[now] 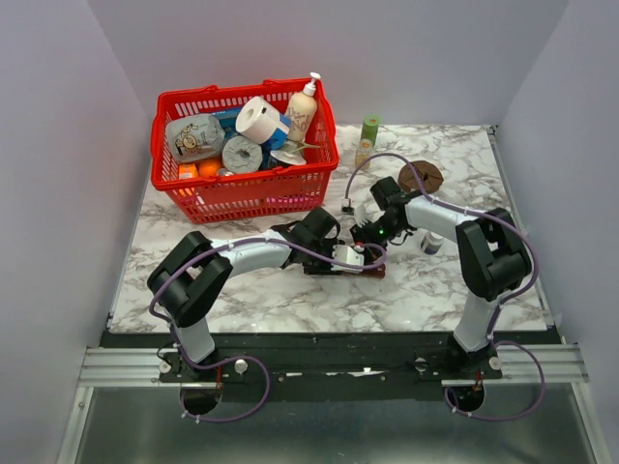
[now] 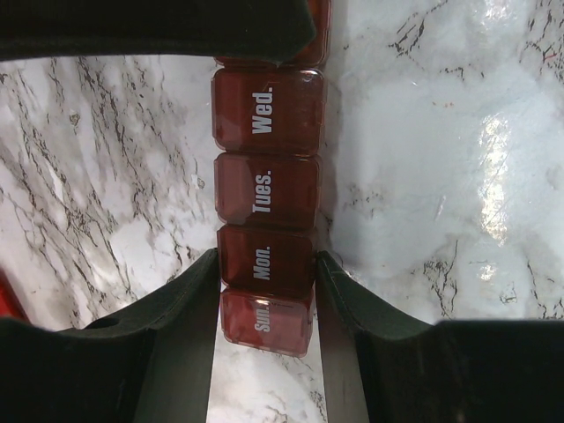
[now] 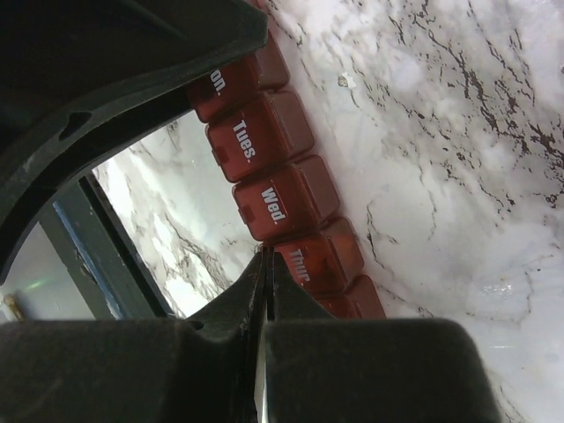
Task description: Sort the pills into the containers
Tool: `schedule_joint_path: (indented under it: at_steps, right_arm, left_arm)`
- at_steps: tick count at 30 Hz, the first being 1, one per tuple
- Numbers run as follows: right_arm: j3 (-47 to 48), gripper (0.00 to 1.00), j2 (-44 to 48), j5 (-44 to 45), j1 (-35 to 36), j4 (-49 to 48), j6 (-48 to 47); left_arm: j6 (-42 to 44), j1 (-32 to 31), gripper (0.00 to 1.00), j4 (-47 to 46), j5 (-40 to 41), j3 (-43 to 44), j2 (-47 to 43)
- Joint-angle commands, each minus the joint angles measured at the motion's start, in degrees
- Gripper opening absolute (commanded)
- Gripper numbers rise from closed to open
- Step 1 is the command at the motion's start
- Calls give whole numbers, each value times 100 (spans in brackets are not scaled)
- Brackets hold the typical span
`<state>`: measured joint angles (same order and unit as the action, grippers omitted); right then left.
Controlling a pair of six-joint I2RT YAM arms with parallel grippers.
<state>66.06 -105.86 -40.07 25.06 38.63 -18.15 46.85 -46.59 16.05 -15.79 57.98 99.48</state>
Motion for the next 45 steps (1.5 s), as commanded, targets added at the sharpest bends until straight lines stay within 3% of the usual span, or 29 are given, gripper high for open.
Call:
schedule_joint_path:
  at_steps: [1, 5, 11, 14, 15, 17, 18, 20, 26, 29, 30, 32, 33, 35, 39, 41, 45]
  right_arm:
    - [-15, 8, -233, 678, 61, -5, -56]
    - [266, 8, 179, -490, 43, 232, -390]
    - [460, 10, 1006, -414, -185, 241, -540]
    - [425, 11, 1243, -256, -449, 233, -602]
    - [425, 11, 1322, -229, -519, 232, -628]
    - [434, 12, 1603, -202, -756, 224, -716]
    - [451, 14, 1708, -202, -826, 224, -751]
    - [469, 16, 2093, -168, -1037, 224, -848]
    - [645, 38, 3035, 271, -1486, 215, -1006]
    - [610, 63, 3641, 456, -1767, -21, -945]
    - [557, 81, 3930, 552, -1846, -223, -945]
    - [294, 100, 4283, 684, -2109, -800, -761]
    - [171, 100, 4433, 781, -2232, -1100, -560]
    - [-153, 100, 4864, 1481, -2391, -1777, 695]
    - [-85, 100, 5215, 1694, -2444, -1674, 1312]
    - [-137, 100, 5461, 1949, -2444, -1797, 1997]
    - [108, 100, 5585, 2836, -2444, -1561, 2307]
  left_arm:
    - [-88, 1, 12, 126, 120, 135, 150]
    - [-106, 1, 12, 82, 129, 91, 124]
    - [-193, 9, 16, -32, 155, 12, -7]
    - [-290, 18, 40, -155, 208, -40, -139]
    - [-325, 27, 55, -181, 208, -58, -183]
    - [-369, 36, 70, -313, 182, -172, -402]
    - [-413, 36, 86, -339, 173, -207, -499]
    - [-475, 45, 99, -392, 155, -312, -840]
    - [-1028, 53, 99, -664, 226, -856, -2254]
    - [-1623, 123, 99, -937, 226, -1252, -3211]
    - [-1940, 158, 99, -1042, 269, -1349, -3459]
    - [-2877, 264, 99, -1323, 515, -1577, -4169]
    - [-3179, 377, 99, -1402, 637, -1622, -4400]
    - [-3803, 484, 99, -1491, 1240, -1667, -5022]
    - [-5428, 651, 99, -1211, 3079, -1430, -5904]
    - [-5563, 730, 99, -1043, 3440, -1359, -6351]
    - [-5705, 748, 99, -903, 3995, -1263, -6792]
